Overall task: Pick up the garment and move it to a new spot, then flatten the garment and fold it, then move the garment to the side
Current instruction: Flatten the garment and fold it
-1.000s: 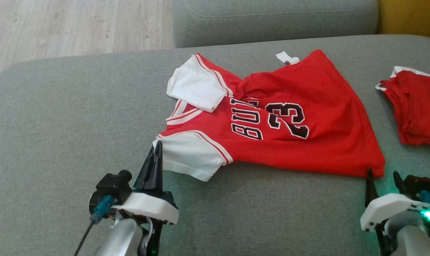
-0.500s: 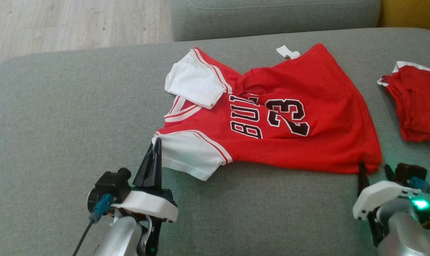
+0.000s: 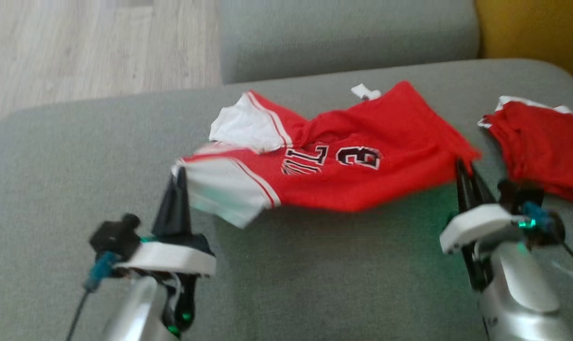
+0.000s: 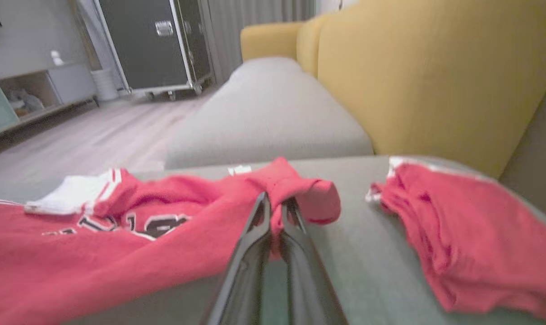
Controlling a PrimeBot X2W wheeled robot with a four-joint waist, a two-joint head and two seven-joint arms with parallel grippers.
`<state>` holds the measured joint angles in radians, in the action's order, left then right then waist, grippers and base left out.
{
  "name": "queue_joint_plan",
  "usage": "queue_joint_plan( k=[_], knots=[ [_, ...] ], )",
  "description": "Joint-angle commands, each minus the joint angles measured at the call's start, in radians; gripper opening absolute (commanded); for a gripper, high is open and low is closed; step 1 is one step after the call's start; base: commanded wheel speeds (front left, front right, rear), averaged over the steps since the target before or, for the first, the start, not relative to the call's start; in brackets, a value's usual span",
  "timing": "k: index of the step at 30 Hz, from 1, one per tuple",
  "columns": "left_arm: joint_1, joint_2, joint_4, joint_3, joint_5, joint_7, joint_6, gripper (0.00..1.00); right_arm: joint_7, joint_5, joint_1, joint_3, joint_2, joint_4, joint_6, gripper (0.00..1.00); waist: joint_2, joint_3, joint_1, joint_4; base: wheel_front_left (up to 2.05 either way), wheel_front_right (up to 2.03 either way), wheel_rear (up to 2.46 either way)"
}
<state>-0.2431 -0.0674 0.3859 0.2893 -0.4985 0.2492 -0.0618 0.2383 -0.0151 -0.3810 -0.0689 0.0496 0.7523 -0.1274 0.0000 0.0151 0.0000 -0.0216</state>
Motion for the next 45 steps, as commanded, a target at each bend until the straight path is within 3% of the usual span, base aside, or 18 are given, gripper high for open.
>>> queue_joint_plan(
  k=[1, 7, 16, 24, 28, 31, 36, 41, 45],
  knots=[
    [-0.07, -0.017, -0.062, -0.057, -0.016, 0.013, 0.0, 0.0, 0.014, -0.004, -0.051, 0.047, 0.001, -0.084, -0.003, 0.0, 0.0, -0.028, 0.0, -0.012, 0.0, 0.0, 0.0],
    [-0.168, -0.025, -0.201, -0.135, -0.09, -0.008, 0.01, 0.0, -0.027, -0.058, -0.1, 0.149, 0.059, -0.32, -0.003, 0.0, 0.0, -0.064, 0.0, -0.015, 0.0, 0.0, 0.0],
    [-0.296, -0.029, -0.454, -0.245, -0.2, -0.078, 0.069, 0.0, -0.087, -0.135, -0.2, 0.251, 0.173, -0.608, -0.003, 0.0, 0.0, -0.098, 0.0, -0.025, 0.0, 0.0, 0.0],
    [-0.309, -0.035, -0.663, -0.288, -0.233, -0.141, 0.14, 0.0, -0.177, -0.15, -0.177, 0.21, 0.199, -0.787, -0.003, 0.0, 0.0, -0.101, 0.0, -0.022, 0.0, 0.0, 0.0],
    [-0.308, -0.049, -0.686, -0.293, -0.231, -0.178, 0.168, 0.0, -0.251, -0.153, -0.151, 0.204, 0.199, -0.85, -0.003, 0.0, 0.0, -0.075, 0.0, -0.022, 0.0, 0.0, 0.0],
    [-0.339, -0.071, -0.643, -0.286, -0.226, -0.204, 0.165, 0.0, -0.297, -0.165, -0.165, 0.215, 0.206, -0.835, -0.003, 0.0, 0.0, -0.039, 0.0, -0.023, 0.0, 0.0, 0.0],
    [-0.466, -0.116, -0.446, -0.285, -0.224, -0.242, 0.147, 0.0, -0.383, -0.178, -0.296, 0.235, 0.23, -0.7, -0.003, 0.0, 0.0, 0.088, 0.0, -0.021, 0.0, 0.0, 0.0],
    [-0.703, -0.169, -0.18, -0.279, -0.206, -0.256, 0.118, 0.0, -0.344, -0.2, -0.542, 0.339, 0.259, -0.483, -0.003, 0.0, 0.0, 0.228, 0.0, -0.019, 0.0, 0.0, 0.0],
    [-0.897, -0.204, -0.001, -0.257, -0.165, -0.217, 0.08, 0.0, -0.245, -0.213, -0.746, 0.404, 0.275, -0.289, -0.003, 0.0, 0.0, 0.297, 0.0, -0.013, 0.0, 0.0, 0.0]
  ],
)
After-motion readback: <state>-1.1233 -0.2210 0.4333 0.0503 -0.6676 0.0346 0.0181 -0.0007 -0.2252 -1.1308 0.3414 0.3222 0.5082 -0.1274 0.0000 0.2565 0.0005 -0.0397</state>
